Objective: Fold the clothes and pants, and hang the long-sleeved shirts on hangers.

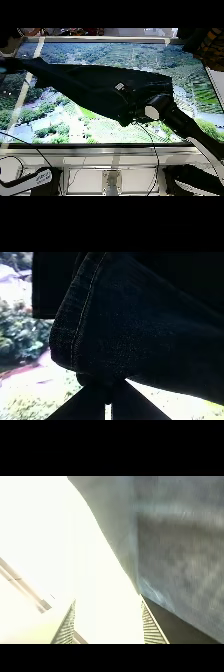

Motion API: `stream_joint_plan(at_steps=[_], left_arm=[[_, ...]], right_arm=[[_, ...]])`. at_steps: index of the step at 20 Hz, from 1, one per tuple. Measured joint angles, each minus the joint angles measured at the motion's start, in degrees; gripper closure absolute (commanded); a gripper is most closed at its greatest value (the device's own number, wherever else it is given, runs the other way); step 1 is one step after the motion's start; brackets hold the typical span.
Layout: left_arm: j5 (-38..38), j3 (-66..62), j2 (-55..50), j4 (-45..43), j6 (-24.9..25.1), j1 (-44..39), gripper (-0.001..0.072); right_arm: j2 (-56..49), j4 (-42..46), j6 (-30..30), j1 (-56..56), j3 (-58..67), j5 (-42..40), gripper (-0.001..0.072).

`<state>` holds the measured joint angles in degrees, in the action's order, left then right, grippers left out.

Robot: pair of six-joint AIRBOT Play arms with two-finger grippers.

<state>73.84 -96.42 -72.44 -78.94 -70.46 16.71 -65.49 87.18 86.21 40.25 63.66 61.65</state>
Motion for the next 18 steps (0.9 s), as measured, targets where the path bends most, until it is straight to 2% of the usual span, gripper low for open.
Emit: stream_joint_plan(at_steps=[4, 5, 6, 7, 13, 14, 16, 18], left_arm=[[4.4, 2.8, 2.7, -2.7, 0.7, 1.7, 0.0682], [5.5, 5.5, 3.0, -4.0, 0.9, 1.9, 0.0644], [6.4, 9.0, 3.2, -5.7, 0.9, 2.1, 0.0511], [7.1, 12.7, 3.4, -7.6, 0.9, 2.2, 0.0474], [9.3, 35.0, 3.8, -18.1, 2.0, 4.7, 0.0470], [9.3, 36.7, 3.8, -18.9, 2.2, 5.6, 0.0437], [8.2, 38.7, 4.1, -19.4, 2.6, 6.9, 0.0266], [5.9, 39.5, 4.0, -17.8, 3.1, 7.3, 0.0267]], right_arm=[[0.0, 0.2, 1.1, 0.0, 0.0, 0.9, 0.0273], [0.0, 0.2, 1.2, 0.0, 0.0, 1.5, 0.0273], [0.0, 0.2, 1.3, 0.0, 0.0, 1.9, 0.0273], [0.0, 0.2, 1.4, 0.0, 0.0, 2.2, 0.0272], [0.0, 0.3, 1.5, 0.0, 0.0, 3.1, 0.0273], [0.0, 0.3, 1.6, 0.0, 0.0, 3.1, 0.0272], [0.0, 0.3, 1.7, 0.0, 0.0, 2.8, 0.0273], [-0.3, 0.3, 1.9, 0.0, 0.0, 1.1, 0.0273]])
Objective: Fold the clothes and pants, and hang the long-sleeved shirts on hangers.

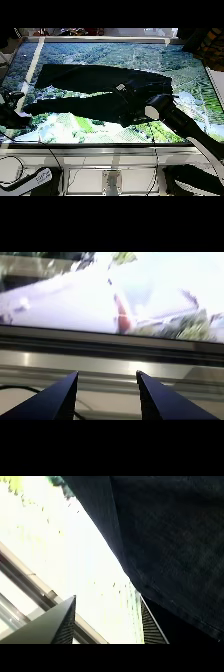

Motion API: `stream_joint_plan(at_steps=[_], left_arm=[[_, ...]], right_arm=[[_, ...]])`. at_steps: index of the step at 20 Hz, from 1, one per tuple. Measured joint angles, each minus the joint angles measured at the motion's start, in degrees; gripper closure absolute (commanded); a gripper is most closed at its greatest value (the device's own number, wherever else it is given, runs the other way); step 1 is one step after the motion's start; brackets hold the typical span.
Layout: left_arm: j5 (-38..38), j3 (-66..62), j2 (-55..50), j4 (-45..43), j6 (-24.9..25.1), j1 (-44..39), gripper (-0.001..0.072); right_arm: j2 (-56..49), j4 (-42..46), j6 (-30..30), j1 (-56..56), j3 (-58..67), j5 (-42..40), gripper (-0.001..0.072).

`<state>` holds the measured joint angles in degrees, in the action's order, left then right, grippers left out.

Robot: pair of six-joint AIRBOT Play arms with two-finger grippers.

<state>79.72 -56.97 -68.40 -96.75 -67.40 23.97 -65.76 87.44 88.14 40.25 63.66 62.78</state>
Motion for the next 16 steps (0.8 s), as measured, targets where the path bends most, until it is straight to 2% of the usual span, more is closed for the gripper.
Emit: stream_joint_plan(at_steps=[4, 8, 9, 16], left_arm=[[-5.9, -1.8, -2.6, 7.2, 0.6, -3.6, 0.0265], [-9.0, -11.6, -10.8, 9.9, 0.9, -13.5, 0.0263], [-9.3, -15.1, -13.6, 10.1, 1.0, -16.3, 0.0207], [-4.3, -39.9, -33.4, 10.9, 3.1, -32.2, 0.0205]], right_arm=[[-2.2, -0.1, 1.3, 0.0, 0.0, -2.6, 0.0273], [-6.9, -0.6, 2.1, 0.0, 0.7, -8.2, 0.0273], [-8.7, -1.0, 2.1, 0.0, 1.7, -9.5, 0.0273], [-19.8, -2.0, 1.8, -0.3, 13.0, -12.4, 0.0273]])
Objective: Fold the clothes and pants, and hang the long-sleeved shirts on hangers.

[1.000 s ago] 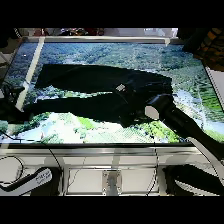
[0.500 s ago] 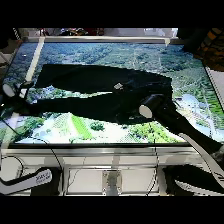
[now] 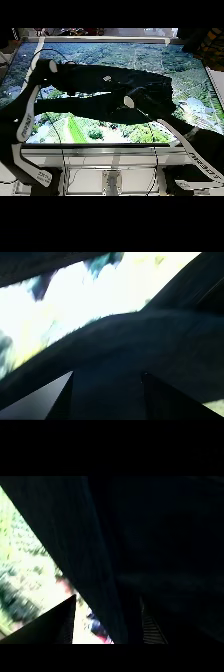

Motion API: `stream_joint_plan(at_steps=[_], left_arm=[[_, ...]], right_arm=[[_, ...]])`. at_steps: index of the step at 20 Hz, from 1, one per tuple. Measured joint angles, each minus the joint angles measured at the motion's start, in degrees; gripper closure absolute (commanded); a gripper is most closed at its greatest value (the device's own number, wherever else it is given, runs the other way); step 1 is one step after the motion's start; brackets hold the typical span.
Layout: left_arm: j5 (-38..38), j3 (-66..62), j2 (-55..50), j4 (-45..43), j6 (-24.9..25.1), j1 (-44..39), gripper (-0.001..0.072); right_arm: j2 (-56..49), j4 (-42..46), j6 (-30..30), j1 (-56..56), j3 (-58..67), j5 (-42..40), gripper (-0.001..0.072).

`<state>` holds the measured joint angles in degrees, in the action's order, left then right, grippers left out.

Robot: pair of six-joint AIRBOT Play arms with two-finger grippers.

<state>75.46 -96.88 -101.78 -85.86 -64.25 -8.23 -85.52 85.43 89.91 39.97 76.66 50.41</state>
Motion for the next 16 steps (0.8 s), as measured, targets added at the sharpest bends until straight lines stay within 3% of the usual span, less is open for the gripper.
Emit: stream_joint_plan(at_steps=[4, 9, 16], left_arm=[[1.6, -5.0, -6.0, 1.6, 0.4, -3.9, 0.0205], [4.4, -6.5, -8.3, 5.2, 1.9, -5.3, 0.0206], [12.2, -6.8, -7.0, 6.6, 8.6, -3.9, 0.0207]], right_arm=[[-7.5, -0.6, -3.1, -1.8, 7.5, -0.2, 0.0274], [-16.6, -7.6, -10.8, -3.4, 15.4, 2.1, 0.0274], [-23.5, -15.1, -21.2, -3.8, 18.0, 10.3, 0.0274]])
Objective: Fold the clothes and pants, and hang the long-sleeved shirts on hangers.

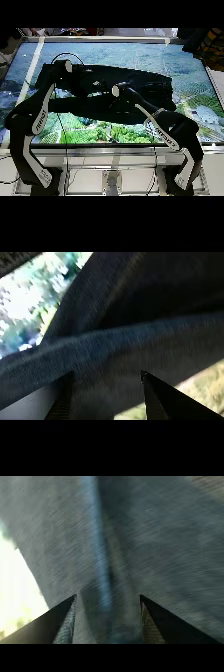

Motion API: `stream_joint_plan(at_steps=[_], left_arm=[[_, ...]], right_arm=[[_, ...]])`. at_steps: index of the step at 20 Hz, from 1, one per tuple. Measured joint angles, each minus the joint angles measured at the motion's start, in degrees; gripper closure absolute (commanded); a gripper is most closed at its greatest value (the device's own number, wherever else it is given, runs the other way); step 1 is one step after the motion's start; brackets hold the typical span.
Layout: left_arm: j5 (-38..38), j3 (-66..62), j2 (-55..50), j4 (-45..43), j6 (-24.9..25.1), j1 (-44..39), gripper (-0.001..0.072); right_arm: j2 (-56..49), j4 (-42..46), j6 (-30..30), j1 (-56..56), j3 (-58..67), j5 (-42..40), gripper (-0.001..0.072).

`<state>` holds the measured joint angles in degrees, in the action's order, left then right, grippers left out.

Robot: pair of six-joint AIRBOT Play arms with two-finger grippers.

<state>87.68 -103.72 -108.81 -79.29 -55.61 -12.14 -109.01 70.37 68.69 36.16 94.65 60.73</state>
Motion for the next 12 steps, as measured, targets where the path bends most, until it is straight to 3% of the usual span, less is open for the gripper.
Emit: stream_joint_plan(at_steps=[2, 3, 4, 6, 9, 12], left_arm=[[1.0, 0.0, 0.5, 0.5, 1.6, 0.5, 0.0208], [1.4, 0.0, 0.6, 0.9, 2.0, 0.6, 0.0208], [1.7, 0.0, 0.7, 1.3, 2.3, 0.8, 0.0208], [2.2, 0.0, 0.8, 1.9, 3.0, 0.9, 0.0230], [3.5, 0.0, 1.3, 3.8, 4.1, 0.9, 0.0230], [4.2, 0.0, 3.1, 5.1, 5.3, 0.9, 0.0230]], right_arm=[[-0.5, -2.1, -2.8, 0.0, 0.2, 2.2, 0.0301], [-0.7, -2.8, -3.7, 0.0, 0.2, 2.9, 0.0358], [-0.8, -3.2, -4.4, 0.0, 0.2, 3.5, 0.0441], [-1.0, -4.3, -5.4, 0.3, 0.3, 4.1, 0.0689], [-0.9, -5.3, -6.2, 1.4, 0.3, 5.5, 0.0701], [0.9, -4.9, -5.6, 2.3, 0.3, 12.4, 0.0702]])
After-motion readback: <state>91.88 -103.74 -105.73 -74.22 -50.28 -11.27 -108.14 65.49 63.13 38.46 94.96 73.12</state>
